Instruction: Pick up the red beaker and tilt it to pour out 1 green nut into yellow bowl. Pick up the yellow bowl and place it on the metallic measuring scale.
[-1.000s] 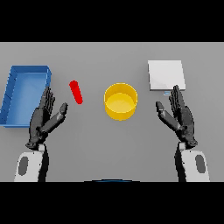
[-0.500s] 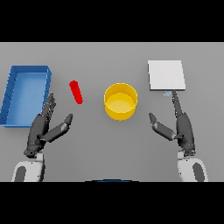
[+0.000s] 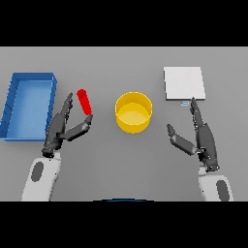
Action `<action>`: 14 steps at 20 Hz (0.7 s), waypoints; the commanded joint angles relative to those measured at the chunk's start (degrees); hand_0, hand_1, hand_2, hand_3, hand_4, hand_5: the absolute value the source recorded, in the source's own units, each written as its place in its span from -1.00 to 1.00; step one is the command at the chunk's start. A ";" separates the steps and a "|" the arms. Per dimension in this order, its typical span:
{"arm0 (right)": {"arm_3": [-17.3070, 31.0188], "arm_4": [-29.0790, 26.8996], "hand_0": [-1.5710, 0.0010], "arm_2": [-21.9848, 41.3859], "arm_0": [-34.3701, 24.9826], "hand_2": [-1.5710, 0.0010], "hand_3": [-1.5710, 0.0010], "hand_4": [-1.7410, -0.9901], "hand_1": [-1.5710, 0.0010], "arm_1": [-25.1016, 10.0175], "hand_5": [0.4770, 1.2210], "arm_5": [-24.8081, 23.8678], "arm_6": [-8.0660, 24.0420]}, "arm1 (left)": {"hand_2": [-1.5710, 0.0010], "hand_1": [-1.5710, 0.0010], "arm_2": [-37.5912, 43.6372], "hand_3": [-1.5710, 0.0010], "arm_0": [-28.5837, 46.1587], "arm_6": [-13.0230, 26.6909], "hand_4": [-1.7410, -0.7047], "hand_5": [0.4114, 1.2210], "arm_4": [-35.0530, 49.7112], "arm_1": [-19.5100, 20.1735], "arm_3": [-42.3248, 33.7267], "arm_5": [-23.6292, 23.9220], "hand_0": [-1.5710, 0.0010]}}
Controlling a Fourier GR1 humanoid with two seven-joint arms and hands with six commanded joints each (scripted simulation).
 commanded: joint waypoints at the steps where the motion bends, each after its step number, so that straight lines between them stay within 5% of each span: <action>1: 0.01 -0.03 1.00 0.09 0.05 1.00 1.00 0.25 1.00 0.31 -0.58 -0.13 -0.14 | 1.00 1.00 0.66 1.00 -1.24 -1.40 -0.03 -0.43 0.51 0.04 2.03 -0.21 1.00; 14: -0.73 0.72 1.00 0.06 0.73 1.00 1.00 0.26 1.00 -0.27 -0.55 -0.35 0.53 | 1.00 1.00 3.72 1.00 -14.31 -4.48 -0.14 -0.32 0.21 -0.53 18.31 0.72 1.00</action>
